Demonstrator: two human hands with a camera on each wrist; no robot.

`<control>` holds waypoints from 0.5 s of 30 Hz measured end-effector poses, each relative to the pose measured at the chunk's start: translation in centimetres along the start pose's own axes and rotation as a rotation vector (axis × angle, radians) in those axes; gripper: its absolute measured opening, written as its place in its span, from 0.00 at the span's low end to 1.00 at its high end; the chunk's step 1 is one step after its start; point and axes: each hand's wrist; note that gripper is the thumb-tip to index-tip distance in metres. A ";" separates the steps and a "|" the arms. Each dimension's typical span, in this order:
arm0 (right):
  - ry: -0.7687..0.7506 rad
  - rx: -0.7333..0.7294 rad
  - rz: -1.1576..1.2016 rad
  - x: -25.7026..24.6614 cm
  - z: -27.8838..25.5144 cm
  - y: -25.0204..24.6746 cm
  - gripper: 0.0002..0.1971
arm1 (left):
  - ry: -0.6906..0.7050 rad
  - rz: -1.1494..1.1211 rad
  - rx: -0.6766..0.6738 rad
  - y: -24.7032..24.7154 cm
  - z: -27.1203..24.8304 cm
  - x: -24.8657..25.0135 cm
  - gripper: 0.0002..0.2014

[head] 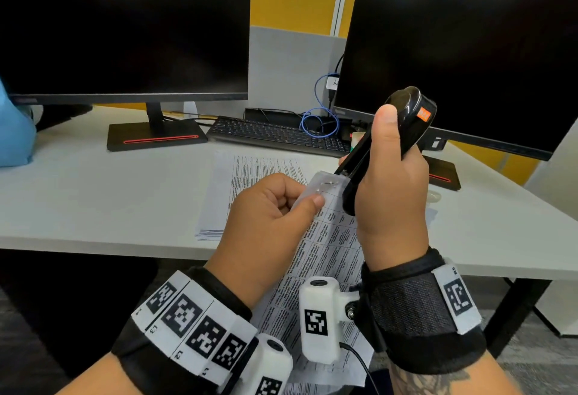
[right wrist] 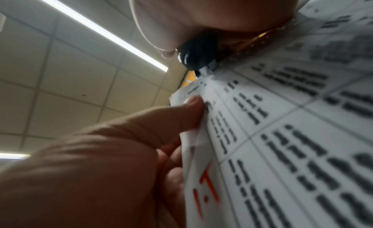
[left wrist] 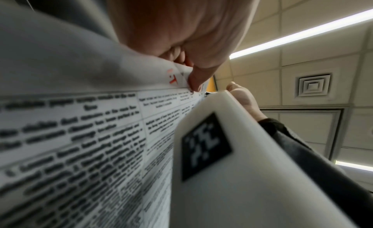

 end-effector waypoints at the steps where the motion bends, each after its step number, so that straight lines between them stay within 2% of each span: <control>1: -0.002 0.003 0.000 0.0 0.0 0.0 0.24 | -0.001 -0.003 -0.004 0.0 0.0 0.1 0.07; 8: -0.062 0.010 -0.037 -0.2 0.0 -0.1 0.23 | -0.004 -0.013 -0.038 0.4 -0.3 0.1 0.07; 11: -0.043 -0.007 -0.042 0.1 0.3 -0.3 0.25 | -0.068 -0.032 -0.177 0.4 -0.3 -0.1 0.04; 13: -0.026 -0.038 -0.031 0.4 0.5 -0.6 0.28 | -0.087 0.027 -0.242 0.3 -0.3 -0.4 0.06; 15: -0.047 -0.062 0.001 0.7 0.5 -1.1 0.31 | -0.044 0.085 -0.188 -0.2 -0.1 -0.8 0.13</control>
Point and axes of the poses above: each hand's wrist, its own z-axis towards the middle knuckle, its own y-axis out of the palm, x = y × z, and after that the axes turned 2 degrees about -x, right-handed
